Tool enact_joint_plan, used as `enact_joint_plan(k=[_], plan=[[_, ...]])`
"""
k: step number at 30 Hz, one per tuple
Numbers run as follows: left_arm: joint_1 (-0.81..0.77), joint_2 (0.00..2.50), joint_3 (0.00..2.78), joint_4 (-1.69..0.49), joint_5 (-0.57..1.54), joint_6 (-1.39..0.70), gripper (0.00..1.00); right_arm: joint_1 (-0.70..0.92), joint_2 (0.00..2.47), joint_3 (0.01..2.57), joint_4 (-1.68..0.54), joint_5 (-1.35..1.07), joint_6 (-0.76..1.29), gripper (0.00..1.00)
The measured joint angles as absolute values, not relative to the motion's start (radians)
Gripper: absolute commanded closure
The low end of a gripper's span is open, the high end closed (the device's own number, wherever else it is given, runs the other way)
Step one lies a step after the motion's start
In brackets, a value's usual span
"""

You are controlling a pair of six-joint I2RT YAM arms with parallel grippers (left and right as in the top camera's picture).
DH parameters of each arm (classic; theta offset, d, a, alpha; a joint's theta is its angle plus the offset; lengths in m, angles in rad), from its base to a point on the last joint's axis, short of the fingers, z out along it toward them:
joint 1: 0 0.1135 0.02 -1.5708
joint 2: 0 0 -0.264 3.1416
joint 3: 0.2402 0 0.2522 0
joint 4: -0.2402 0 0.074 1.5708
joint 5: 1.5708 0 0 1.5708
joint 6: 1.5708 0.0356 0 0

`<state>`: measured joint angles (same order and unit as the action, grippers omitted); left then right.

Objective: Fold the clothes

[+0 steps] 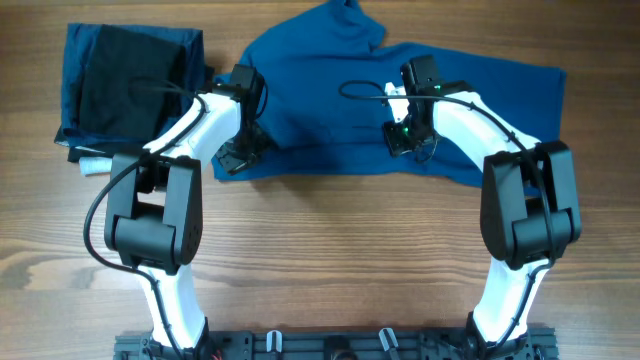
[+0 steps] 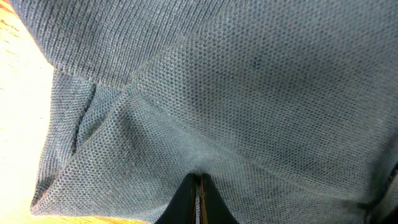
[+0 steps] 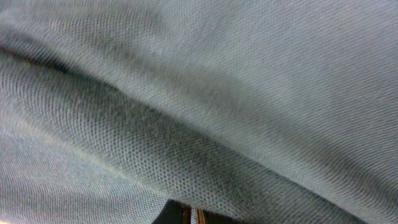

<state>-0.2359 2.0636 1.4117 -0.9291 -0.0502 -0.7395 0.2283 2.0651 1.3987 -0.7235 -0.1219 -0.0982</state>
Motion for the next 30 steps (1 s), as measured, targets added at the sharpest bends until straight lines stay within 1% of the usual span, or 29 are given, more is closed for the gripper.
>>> enact_joint_plan(k=[6,11,13,17,19,21,22,27,30], plan=[[-0.236,2.064,1.412,-0.935,-0.062,-0.739,0.96,0.228,2.079,1.505,-0.813,-0.099,-0.091,0.96],[-0.236,2.064,1.409,-0.953,-0.179,-0.739,0.96,0.220,2.079,1.515,-0.938,-0.085,-0.031,0.95],[-0.236,2.064,1.405,-0.953,-0.243,-0.739,0.96,0.193,2.079,1.515,-1.013,-0.057,0.018,0.96],[-0.236,2.064,1.405,-0.949,-0.303,-0.726,0.96,0.065,2.072,1.515,-1.107,-0.030,0.110,0.95],[-0.236,2.064,1.405,-0.947,-0.313,-0.718,0.96,-0.019,2.051,1.515,-1.139,-0.021,0.159,0.92],[-0.236,2.064,1.405,-0.947,-0.318,-0.716,0.96,-0.115,2.011,1.515,-1.178,-0.017,0.203,0.92],[-0.236,2.064,1.405,-0.947,-0.318,-0.716,0.96,-0.167,1.989,1.515,-1.192,-0.016,0.218,0.96],[-0.236,2.064,1.405,-0.949,-0.318,-0.715,0.96,-0.389,1.969,1.485,-1.160,-0.013,0.281,0.96],[-0.236,2.064,1.405,-0.949,-0.318,-0.715,0.96,-0.480,1.969,1.444,-1.145,-0.015,0.295,0.96]])
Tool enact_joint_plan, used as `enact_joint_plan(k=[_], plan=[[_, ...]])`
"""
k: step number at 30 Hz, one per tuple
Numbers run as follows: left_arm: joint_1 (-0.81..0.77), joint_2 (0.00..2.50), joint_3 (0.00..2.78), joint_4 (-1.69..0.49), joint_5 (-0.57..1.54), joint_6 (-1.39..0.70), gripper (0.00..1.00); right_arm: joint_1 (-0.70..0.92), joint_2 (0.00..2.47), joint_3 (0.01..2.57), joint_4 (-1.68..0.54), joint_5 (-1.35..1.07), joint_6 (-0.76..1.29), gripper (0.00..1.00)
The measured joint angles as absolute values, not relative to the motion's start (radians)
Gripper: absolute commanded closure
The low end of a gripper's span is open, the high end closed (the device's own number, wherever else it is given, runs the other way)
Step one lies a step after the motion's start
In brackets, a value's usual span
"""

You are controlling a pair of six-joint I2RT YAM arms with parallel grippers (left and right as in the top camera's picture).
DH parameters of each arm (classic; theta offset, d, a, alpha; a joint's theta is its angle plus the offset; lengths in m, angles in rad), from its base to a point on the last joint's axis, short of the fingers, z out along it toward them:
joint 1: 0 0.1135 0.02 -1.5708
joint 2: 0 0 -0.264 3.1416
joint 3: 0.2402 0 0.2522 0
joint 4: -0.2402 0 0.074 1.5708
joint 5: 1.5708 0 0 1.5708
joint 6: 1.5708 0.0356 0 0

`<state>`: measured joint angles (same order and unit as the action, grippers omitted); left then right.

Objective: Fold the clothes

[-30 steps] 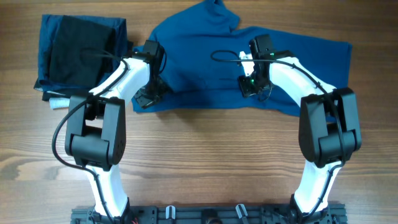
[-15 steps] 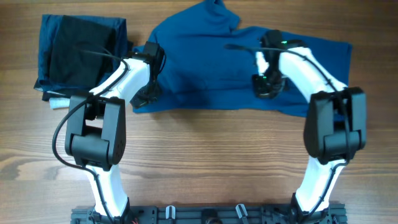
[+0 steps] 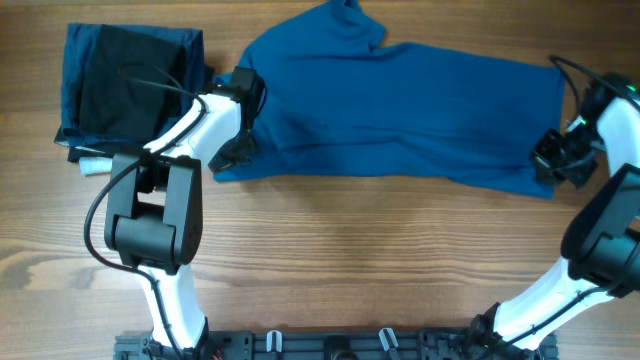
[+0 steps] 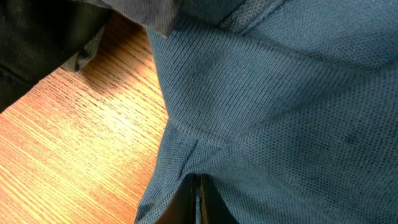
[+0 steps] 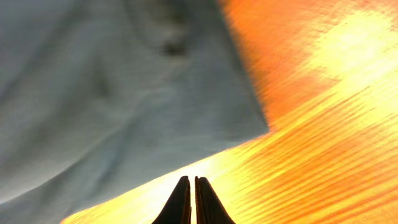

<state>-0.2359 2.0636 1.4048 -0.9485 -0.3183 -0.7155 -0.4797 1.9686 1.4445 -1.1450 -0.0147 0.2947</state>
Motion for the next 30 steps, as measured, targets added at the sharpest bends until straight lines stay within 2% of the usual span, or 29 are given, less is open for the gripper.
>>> enact_joint_plan(k=[11,18,21,24,30], plan=[[-0.236,2.064,1.405,-0.930,-0.321,-0.715,0.96,-0.529,1.947,1.238,-0.832,-0.028,0.287,0.96],[-0.236,2.064,1.404,-0.931,-0.320,-0.714,0.96,-0.530,1.934,1.219,-0.817,0.047,0.303,0.96],[-0.236,2.064,1.404,-0.940,-0.320,-0.700,0.96,-0.583,1.933,1.215,-0.792,0.091,0.314,0.96],[-0.236,2.064,1.404,-0.939,-0.321,-0.693,0.96,-0.651,1.933,1.212,-0.739,0.074,0.270,0.93],[-0.236,2.064,1.405,-0.942,-0.320,-0.664,0.96,-0.660,1.934,1.227,-0.761,0.060,0.207,0.92]])
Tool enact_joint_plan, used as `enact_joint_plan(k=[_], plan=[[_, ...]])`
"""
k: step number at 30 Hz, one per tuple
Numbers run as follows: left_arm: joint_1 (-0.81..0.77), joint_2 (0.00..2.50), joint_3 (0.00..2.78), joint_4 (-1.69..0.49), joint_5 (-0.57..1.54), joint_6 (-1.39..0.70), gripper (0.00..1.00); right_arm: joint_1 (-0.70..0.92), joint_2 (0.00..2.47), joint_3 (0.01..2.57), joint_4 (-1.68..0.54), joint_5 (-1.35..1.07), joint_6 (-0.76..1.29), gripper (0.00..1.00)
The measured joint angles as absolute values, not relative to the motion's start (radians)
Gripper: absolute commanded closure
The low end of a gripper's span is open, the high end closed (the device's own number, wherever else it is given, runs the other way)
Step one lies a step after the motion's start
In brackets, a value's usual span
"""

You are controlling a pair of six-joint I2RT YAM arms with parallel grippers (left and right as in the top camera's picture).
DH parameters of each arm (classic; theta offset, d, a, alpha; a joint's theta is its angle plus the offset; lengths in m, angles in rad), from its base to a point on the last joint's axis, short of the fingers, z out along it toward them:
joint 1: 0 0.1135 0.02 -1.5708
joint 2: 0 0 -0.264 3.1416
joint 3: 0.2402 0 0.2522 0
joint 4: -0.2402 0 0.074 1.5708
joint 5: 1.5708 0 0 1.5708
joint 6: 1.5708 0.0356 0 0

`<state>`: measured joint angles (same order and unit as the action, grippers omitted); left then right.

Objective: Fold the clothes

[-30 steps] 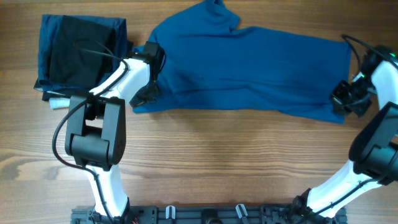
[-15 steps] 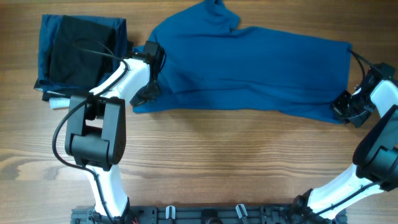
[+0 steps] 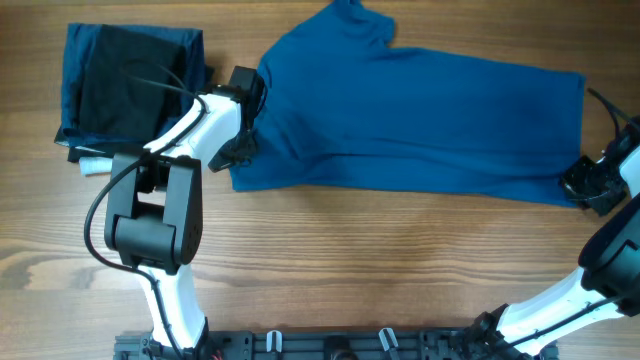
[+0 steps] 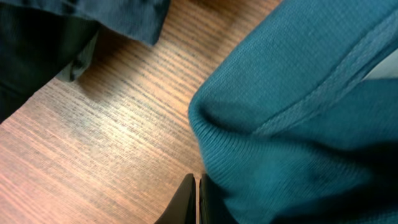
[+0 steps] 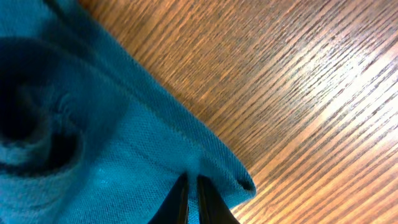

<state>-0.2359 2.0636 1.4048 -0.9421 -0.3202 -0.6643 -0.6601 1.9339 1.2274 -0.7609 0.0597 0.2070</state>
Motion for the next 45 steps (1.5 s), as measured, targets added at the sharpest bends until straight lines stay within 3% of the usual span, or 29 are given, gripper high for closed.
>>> enact_joint_plan(k=[1,7,12,18,26,28,32,33,34,36,42,45], plan=[[-0.236,2.064,1.407,-0.952,-0.320,-0.659,0.96,-0.659,1.934,1.239,-0.786,0.059,0.204,0.92],[-0.236,1.995,1.536,-1.053,-0.309,-0.643,0.96,-0.659,1.940,1.458,-1.017,-0.010,0.178,0.69],[-0.235,1.868,1.573,-1.063,-0.234,-0.641,0.96,-0.585,1.937,1.630,-1.141,-0.192,0.055,0.72],[-0.170,1.884,1.573,-1.061,-0.140,-0.641,0.96,-0.219,1.937,1.644,-1.120,-0.339,-0.177,0.81],[0.007,1.884,1.573,-1.053,-0.037,-0.634,0.93,0.288,1.937,1.629,-0.968,-0.350,-0.379,0.81],[0.035,1.884,1.573,-1.049,-0.023,-0.629,0.86,0.374,1.937,1.609,-0.908,-0.340,-0.402,0.75],[0.063,1.884,1.573,-1.031,-0.015,-0.618,0.73,0.520,1.937,1.530,-0.699,-0.272,-0.426,0.53],[0.065,1.884,1.573,-1.028,-0.012,-0.616,0.60,0.548,1.937,1.502,-0.629,-0.240,-0.436,0.51],[0.067,1.884,1.573,-1.028,-0.011,-0.616,0.37,0.575,1.937,1.471,-0.572,-0.202,-0.436,0.51],[0.068,1.884,1.573,-1.028,-0.008,-0.607,0.19,0.617,1.937,1.424,-0.494,-0.141,-0.440,0.51],[0.068,1.884,1.573,-1.028,-0.001,-0.609,0.01,0.661,1.968,1.395,-0.387,-0.035,-0.455,0.51],[0.068,1.884,1.573,-1.029,-0.001,-0.611,0.00,0.661,2.032,1.396,-0.383,-0.005,-0.456,0.52]])
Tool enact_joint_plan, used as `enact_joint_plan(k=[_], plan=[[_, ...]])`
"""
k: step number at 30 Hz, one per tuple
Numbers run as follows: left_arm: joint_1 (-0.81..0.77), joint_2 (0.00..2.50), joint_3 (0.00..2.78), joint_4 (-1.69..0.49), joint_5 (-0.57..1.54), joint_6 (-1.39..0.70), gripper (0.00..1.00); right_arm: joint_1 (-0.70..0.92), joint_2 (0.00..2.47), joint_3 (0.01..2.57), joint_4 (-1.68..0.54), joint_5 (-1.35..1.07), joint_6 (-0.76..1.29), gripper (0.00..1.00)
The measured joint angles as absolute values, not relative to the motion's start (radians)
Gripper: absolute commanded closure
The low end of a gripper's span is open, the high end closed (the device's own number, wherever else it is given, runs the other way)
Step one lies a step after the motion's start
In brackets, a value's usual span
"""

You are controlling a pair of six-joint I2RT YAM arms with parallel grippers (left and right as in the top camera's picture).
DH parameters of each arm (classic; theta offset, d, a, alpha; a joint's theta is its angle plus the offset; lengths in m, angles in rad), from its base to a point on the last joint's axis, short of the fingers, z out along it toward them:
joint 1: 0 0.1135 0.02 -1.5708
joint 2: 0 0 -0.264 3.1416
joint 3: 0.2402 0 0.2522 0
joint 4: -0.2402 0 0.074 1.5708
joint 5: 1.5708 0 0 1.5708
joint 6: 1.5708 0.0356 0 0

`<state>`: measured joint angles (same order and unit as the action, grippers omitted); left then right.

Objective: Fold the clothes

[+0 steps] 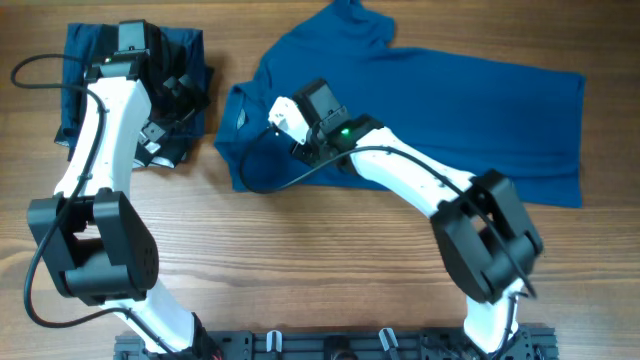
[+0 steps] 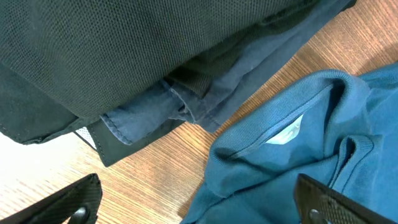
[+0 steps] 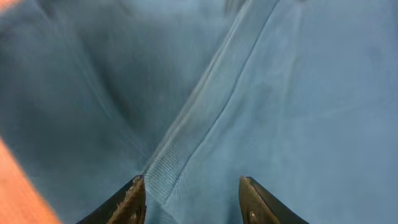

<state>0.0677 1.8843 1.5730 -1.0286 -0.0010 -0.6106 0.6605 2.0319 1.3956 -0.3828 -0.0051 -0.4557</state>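
A blue polo shirt lies spread across the table's far half, its collar at the left end and its hem at the right. My left gripper hovers open between the shirt's collar end and the folded pile, with nothing between its wide-apart fingers. My right gripper is open low over the left part of the shirt. In the right wrist view a seam of the shirt runs between the right gripper's spread fingers.
A folded pile of dark blue and black clothes sits at the far left corner, its edges close to the shirt collar. Bare wood table fills the near half. The right arm lies across the shirt's middle.
Both grippers have opened and let go of the shirt. The left one has moved from the shirt's left edge up beside the pile. The right one has gone from the right hem corner to the collar end.
At first both grippers were shut on the shirt's near edge, left and middle. Then the right one stood shut at the right hem corner with the shirt drawn out longer. Later the shirt lay wider and shifted right. Now it lies released and spread.
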Motion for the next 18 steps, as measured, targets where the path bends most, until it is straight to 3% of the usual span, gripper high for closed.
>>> enact_joint_plan(k=[10,15,16,18], plan=[[0.068,1.884,1.573,-1.029,-0.001,-0.611,0.00,0.661,2.076,1.395,-0.450,-0.047,-0.415,0.58],[0.068,1.884,1.573,-1.029,-0.001,-0.611,0.00,0.661,2.076,1.395,-0.459,-0.077,-0.386,0.66],[0.068,1.884,1.573,-1.029,-0.001,-0.611,0.00,0.661,2.076,1.395,-0.459,-0.078,-0.383,0.66],[0.068,1.884,1.573,-1.029,-0.001,-0.611,0.00,0.661,2.076,1.395,-0.459,-0.078,-0.382,0.54]])
